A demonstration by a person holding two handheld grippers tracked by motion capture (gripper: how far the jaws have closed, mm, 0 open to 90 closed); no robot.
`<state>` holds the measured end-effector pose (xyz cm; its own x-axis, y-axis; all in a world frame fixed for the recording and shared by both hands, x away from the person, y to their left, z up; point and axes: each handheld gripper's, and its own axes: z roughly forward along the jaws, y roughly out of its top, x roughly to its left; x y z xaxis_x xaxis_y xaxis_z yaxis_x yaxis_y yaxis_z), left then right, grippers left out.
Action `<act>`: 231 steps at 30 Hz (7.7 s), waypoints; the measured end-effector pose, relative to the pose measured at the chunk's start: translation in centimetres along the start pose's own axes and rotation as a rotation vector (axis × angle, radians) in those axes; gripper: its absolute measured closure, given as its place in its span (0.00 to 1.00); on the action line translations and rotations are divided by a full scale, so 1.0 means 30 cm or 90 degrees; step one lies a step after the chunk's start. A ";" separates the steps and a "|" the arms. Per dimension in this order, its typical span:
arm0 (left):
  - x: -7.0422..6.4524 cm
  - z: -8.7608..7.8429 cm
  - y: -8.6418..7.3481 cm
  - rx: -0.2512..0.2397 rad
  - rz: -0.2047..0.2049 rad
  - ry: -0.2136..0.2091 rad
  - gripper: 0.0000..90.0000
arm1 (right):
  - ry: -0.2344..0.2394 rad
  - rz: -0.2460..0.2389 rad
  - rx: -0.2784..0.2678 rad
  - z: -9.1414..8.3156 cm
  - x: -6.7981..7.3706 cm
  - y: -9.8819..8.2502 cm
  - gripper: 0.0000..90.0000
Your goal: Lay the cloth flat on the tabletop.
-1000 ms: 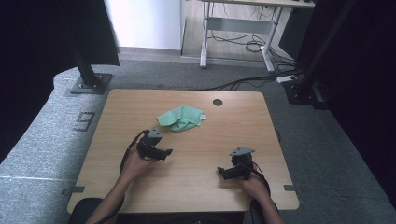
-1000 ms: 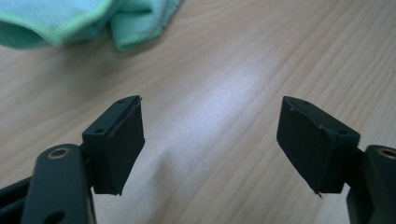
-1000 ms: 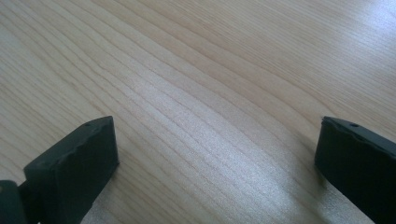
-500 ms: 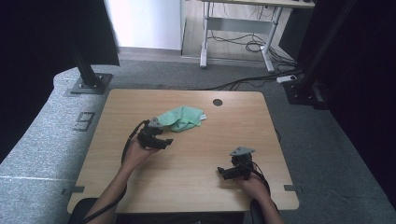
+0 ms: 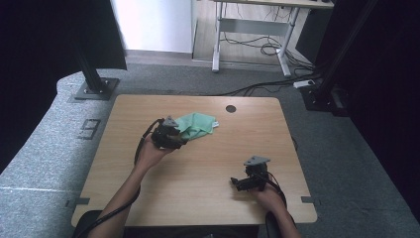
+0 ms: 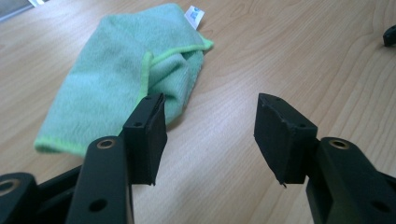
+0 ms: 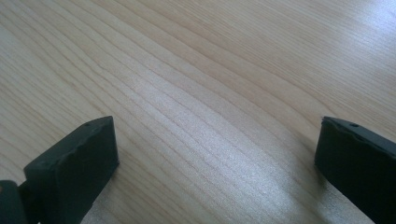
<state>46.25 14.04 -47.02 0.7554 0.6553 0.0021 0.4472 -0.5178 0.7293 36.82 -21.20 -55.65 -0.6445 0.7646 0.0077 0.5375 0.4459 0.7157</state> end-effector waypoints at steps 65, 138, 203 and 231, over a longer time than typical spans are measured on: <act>0.092 0.355 0.055 0.069 -0.023 0.106 0.49 | 0.001 -0.001 0.000 -0.001 0.000 -0.001 0.00; -0.280 0.098 -0.185 0.034 0.001 -0.040 0.42 | 0.001 -0.002 0.002 -0.002 0.000 -0.002 0.00; -0.159 -0.142 -0.355 0.009 -0.016 -0.011 0.43 | 0.150 -0.096 0.014 0.093 0.127 0.214 0.62; -0.180 -0.114 -0.321 0.047 0.004 -0.061 0.99 | 0.106 -0.097 0.008 0.051 0.134 0.235 0.98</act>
<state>36.22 17.36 -51.73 0.7991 0.5981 -0.0615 0.4736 -0.5631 0.6773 38.84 -14.25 -51.65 -0.7991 0.6010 0.0166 0.4336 0.5569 0.7084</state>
